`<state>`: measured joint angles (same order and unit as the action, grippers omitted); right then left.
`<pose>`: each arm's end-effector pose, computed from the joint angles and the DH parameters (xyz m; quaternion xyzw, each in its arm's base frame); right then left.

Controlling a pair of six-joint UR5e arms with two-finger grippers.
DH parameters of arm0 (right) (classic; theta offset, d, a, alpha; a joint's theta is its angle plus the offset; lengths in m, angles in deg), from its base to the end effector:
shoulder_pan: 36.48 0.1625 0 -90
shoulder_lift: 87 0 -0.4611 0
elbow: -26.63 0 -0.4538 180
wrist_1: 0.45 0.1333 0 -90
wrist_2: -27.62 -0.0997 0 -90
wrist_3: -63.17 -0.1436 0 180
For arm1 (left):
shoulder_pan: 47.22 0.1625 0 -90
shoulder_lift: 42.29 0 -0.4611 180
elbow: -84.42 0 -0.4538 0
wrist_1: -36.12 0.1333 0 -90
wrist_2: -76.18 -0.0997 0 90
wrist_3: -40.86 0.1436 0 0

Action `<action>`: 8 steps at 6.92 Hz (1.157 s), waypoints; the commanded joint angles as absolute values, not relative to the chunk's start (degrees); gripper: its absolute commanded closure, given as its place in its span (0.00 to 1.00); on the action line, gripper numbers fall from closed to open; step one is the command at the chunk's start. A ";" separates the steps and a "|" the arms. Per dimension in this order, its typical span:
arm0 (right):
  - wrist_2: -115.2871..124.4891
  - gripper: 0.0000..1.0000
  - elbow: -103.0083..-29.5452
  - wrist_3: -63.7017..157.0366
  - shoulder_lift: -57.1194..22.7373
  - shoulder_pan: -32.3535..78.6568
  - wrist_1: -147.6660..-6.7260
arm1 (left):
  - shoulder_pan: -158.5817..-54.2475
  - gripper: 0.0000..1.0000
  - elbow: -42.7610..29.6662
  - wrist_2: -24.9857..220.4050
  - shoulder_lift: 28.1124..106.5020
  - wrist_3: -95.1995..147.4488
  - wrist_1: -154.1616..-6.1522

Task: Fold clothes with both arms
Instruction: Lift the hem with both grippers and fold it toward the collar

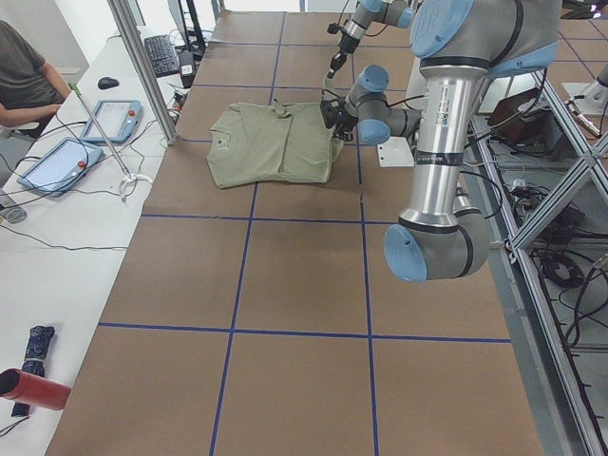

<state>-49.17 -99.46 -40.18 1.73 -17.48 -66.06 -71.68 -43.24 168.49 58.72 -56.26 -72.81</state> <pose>-0.4577 -0.3333 0.3265 0.1237 -0.5043 0.2942 0.8024 0.4555 -0.3473 0.2368 0.0673 0.5524 -0.2153 0.8025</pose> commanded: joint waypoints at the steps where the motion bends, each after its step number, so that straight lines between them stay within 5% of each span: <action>1: -58.66 1.00 -86.81 -31.36 -15.20 -4.45 -75.11 | -81.54 1.00 -33.93 171.35 64.91 -50.32 -73.73; 5: -71.08 1.00 -68.18 -21.57 -26.50 8.87 -75.07 | -89.39 1.00 -20.56 171.36 71.14 -44.31 -79.45; 8: -70.03 1.00 -50.42 -21.38 -37.57 9.93 -74.46 | -90.64 1.00 1.30 170.66 76.54 -44.22 -96.52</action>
